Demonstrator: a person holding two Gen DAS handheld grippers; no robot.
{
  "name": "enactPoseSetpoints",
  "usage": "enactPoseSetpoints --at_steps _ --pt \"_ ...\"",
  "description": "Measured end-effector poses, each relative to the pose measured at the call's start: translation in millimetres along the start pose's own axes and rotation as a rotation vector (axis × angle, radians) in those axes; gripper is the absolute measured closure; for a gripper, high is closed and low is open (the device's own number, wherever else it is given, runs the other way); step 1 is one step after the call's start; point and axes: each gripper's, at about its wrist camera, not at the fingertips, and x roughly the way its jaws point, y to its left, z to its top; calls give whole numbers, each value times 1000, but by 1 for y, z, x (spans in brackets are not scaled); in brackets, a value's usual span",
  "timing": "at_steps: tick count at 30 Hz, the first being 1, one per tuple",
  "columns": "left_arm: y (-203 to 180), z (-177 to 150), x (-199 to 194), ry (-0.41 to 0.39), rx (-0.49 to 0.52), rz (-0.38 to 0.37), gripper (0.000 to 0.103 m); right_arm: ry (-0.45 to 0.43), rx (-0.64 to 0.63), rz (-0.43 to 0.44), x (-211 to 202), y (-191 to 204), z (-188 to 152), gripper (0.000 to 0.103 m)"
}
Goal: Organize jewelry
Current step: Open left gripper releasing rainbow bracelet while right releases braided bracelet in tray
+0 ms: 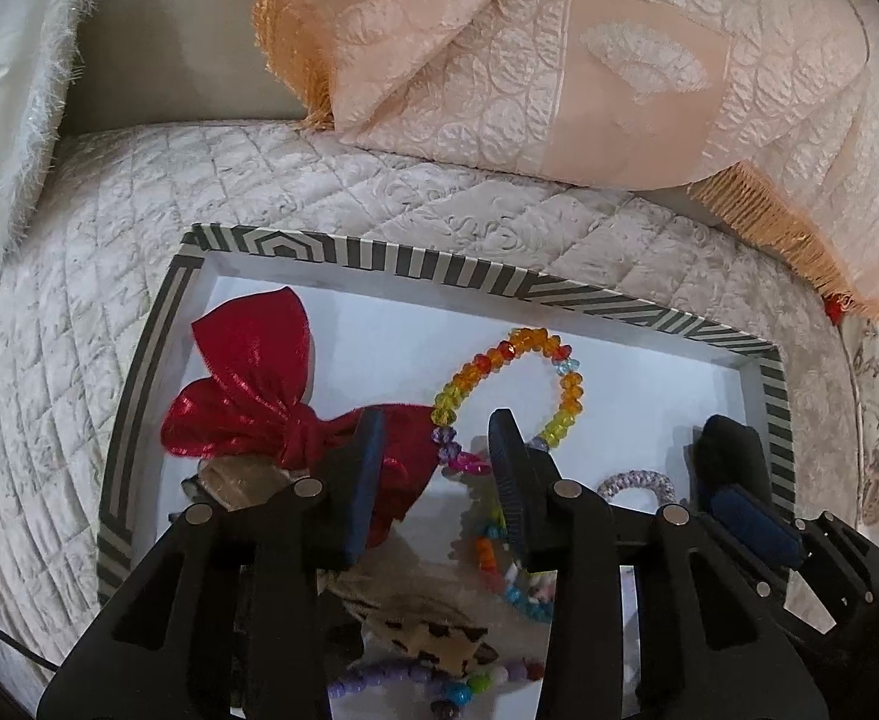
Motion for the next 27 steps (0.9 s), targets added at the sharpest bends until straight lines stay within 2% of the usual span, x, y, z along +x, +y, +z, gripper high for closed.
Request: enactPoseSetpoints --at_steps 8,13,17,22,27 --pt "-1 -17 -29 -58 18 30 68 -16 21 0 -20 1 -14 76" --pt "-2 -36 -48 -101 40 99 68 -27 76 -10 -28 -2 -25 68" --pt "-1 -53 -65 -136 43 125 68 -31 86 -7 -34 0 -31 67" --pt "-3 -70 -86 -182 57 140 68 -52 93 -12 -48 6 -37 66" --pt "-5 -84 -104 -204 42 119 68 -65 99 -16 -59 12 -43 64"
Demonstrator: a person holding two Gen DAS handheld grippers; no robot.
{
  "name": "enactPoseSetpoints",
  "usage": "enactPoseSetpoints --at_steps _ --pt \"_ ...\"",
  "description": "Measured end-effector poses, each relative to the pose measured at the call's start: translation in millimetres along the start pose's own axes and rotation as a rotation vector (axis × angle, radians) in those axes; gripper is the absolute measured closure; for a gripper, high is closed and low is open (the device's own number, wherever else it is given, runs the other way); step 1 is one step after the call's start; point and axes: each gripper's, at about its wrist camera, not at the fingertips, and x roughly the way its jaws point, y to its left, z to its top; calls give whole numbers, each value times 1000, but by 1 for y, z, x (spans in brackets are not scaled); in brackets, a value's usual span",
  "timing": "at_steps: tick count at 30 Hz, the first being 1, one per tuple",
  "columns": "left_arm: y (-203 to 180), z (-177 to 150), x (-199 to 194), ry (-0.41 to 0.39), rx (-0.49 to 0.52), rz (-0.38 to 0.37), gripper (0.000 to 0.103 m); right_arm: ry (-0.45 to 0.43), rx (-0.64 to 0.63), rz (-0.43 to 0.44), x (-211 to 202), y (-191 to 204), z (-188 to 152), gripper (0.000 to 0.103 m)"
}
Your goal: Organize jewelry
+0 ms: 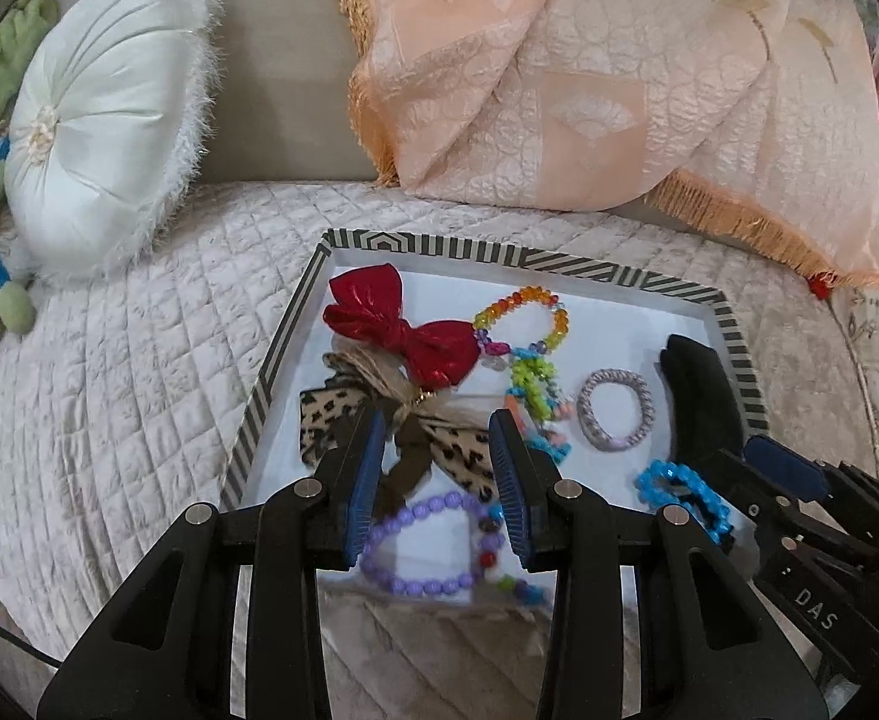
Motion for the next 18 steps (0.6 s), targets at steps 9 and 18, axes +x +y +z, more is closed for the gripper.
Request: enactPoseSetpoints --at_steps 9,18 --pt "-3 -16 -30 -54 6 22 68 -56 -3 -36 -27 7 -15 64" --pt "0 -33 -58 -94 -13 28 68 -105 -12 -36 -50 24 -27 63"
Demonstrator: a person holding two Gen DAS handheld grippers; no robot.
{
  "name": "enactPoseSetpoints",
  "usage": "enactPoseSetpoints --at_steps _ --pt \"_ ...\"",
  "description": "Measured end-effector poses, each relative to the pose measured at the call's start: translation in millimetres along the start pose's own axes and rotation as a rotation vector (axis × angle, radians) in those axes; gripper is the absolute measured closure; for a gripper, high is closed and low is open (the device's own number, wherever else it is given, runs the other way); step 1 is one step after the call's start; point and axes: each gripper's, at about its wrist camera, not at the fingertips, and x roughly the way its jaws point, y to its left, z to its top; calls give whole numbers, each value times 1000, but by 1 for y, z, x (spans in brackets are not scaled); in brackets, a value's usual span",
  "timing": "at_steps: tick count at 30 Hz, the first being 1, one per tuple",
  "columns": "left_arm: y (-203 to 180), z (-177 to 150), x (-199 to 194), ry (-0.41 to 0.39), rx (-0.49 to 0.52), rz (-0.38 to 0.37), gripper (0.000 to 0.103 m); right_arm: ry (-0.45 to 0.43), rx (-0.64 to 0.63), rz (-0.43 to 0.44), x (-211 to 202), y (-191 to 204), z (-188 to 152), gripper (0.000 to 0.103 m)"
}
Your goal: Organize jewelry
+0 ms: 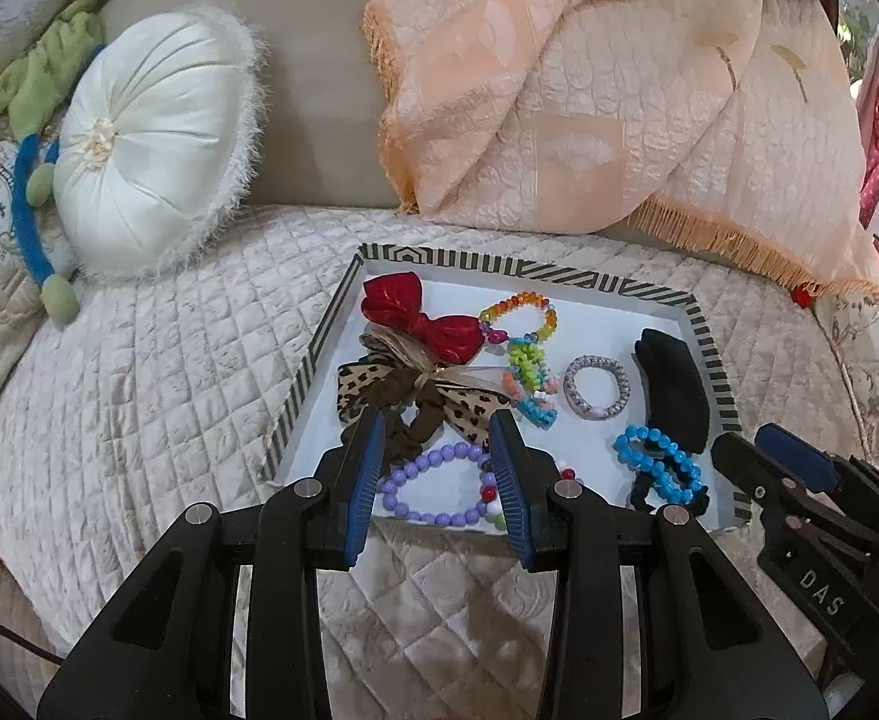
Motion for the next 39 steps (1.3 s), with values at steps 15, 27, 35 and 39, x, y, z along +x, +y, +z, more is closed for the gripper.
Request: enactPoseSetpoints --at_steps 15,27,35,39 --pt "6 -14 -29 -32 -15 8 68 -29 -28 -1 -26 17 -16 51" --pt "2 -20 -45 -58 -8 10 68 -60 -39 -5 -45 20 -19 50" --pt "2 -22 -48 -63 -5 17 68 -59 -41 0 -47 21 -20 50" --pt "2 -22 -49 -66 -8 17 68 -56 -45 -4 -48 22 -20 50"
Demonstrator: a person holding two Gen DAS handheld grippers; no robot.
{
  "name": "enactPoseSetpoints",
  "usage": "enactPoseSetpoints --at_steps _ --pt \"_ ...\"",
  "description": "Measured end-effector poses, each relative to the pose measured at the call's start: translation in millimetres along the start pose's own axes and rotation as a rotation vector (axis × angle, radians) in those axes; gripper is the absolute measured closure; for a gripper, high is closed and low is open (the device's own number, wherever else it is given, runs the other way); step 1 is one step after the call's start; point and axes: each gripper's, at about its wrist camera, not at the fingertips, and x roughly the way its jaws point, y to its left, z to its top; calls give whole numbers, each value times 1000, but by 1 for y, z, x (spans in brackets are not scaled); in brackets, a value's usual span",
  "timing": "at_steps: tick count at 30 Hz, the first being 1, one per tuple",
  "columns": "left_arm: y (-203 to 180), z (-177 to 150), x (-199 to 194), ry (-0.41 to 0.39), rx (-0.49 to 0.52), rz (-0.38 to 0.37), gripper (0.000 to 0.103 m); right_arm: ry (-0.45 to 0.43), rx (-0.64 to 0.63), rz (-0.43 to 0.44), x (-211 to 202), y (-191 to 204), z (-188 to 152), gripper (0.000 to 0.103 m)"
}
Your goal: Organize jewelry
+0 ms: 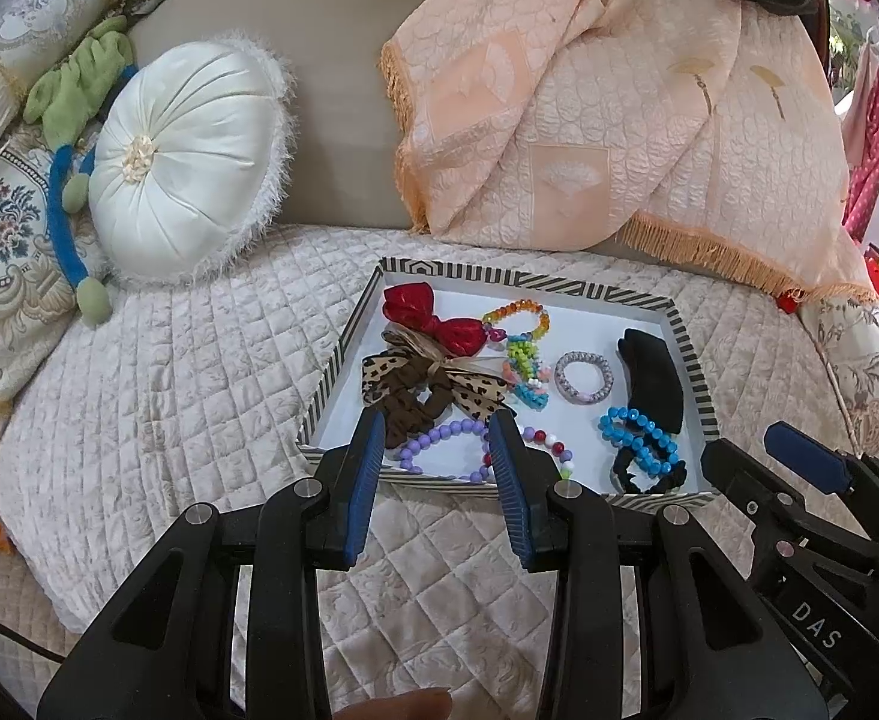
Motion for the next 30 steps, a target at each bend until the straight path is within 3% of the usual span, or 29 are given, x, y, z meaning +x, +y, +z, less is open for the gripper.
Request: enactPoseSetpoints --at_steps 30 --pt "6 0 4 10 4 11 68 19 -7 1 7 0 -1 48"
